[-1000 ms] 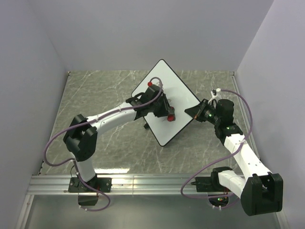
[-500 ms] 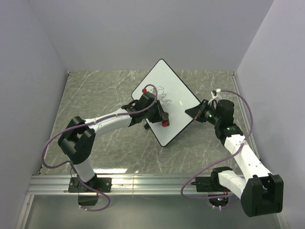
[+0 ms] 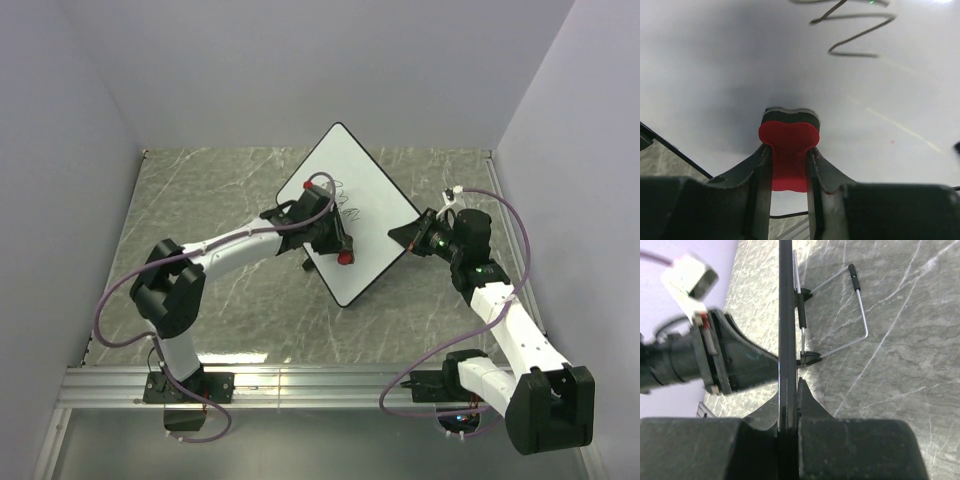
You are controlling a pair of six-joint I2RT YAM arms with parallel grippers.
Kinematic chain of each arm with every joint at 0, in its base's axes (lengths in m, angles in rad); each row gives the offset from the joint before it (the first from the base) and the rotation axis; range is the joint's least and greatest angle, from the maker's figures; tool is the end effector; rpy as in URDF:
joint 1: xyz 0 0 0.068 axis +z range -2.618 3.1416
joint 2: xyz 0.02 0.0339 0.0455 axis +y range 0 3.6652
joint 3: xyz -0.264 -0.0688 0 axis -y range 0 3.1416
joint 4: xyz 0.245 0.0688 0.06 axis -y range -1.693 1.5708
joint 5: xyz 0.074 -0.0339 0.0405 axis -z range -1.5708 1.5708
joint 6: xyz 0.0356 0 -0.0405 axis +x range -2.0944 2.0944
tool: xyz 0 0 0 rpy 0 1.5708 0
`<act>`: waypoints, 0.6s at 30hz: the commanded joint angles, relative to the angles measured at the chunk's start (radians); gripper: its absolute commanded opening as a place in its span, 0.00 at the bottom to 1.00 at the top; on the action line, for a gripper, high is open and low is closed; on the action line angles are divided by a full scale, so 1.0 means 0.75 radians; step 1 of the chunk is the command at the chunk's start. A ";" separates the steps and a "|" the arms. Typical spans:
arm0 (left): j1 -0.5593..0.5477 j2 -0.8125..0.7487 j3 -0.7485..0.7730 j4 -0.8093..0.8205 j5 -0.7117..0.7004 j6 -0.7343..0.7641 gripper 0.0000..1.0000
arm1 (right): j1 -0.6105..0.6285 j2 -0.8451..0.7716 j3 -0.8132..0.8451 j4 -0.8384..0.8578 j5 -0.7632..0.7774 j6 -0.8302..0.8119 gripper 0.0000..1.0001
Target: Erase the whiteboard
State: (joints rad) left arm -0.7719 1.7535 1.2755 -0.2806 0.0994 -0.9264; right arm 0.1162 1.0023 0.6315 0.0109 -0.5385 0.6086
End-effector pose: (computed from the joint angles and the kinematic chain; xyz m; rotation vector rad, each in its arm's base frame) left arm 0.2788 -0.2763 0.2384 -0.1412 2.5258 -0.8995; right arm 0.2222 0.0443 0.2663 0.1154 2.0051 0.9931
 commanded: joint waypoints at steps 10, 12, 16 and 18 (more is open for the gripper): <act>0.023 0.378 0.656 -0.160 0.025 0.168 0.00 | 0.050 -0.036 -0.018 -0.245 -0.088 -0.036 0.00; 0.066 0.397 0.578 -0.121 0.068 0.153 0.00 | 0.050 -0.038 0.003 -0.268 -0.074 -0.055 0.00; 0.221 0.431 0.412 -0.037 0.119 0.131 0.00 | 0.048 -0.044 0.023 -0.303 -0.067 -0.063 0.00; 0.266 0.440 0.339 -0.021 0.123 0.159 0.00 | 0.048 -0.046 0.029 -0.313 -0.061 -0.065 0.00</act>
State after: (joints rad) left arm -0.6201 1.9774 1.6398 -0.3000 0.1768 -0.8322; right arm 0.1165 0.9878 0.6231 -0.0170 -0.5236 0.6464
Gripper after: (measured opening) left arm 0.315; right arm 0.045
